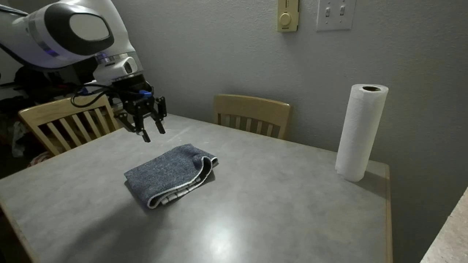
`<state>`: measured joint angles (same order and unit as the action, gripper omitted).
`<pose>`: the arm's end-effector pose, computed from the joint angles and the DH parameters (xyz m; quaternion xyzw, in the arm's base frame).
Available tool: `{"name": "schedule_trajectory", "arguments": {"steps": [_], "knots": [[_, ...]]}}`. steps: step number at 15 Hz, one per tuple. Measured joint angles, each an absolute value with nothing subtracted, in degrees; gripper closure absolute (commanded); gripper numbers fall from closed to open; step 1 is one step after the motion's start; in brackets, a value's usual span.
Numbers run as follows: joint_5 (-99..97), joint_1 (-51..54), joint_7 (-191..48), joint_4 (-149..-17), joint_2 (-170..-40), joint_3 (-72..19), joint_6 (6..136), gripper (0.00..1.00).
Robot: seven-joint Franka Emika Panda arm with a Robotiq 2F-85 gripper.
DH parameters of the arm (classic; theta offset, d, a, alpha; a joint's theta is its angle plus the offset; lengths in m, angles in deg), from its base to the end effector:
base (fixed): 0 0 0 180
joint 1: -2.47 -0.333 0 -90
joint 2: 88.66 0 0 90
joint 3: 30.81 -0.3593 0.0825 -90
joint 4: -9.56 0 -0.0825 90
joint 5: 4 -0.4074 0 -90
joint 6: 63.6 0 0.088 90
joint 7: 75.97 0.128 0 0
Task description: Fold the towel on the table
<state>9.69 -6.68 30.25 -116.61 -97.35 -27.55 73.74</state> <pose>0.5742 0.0543 0.3234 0.7019 -0.7067 0.0840 0.0309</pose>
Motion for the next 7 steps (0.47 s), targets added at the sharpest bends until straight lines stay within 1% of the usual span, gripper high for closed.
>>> {"name": "schedule_trajectory", "arguments": {"steps": [1, 2, 7], "knots": [[8.5, -6.5, 28.6, -117.1, -97.3, -27.9, 74.1, 0.35], [8.1, -6.3, 28.0, -117.4, -97.3, -28.1, 74.3, 0.32], [8.1, -6.1, 27.8, -117.6, -97.3, -28.3, 74.5, 0.32]]}}
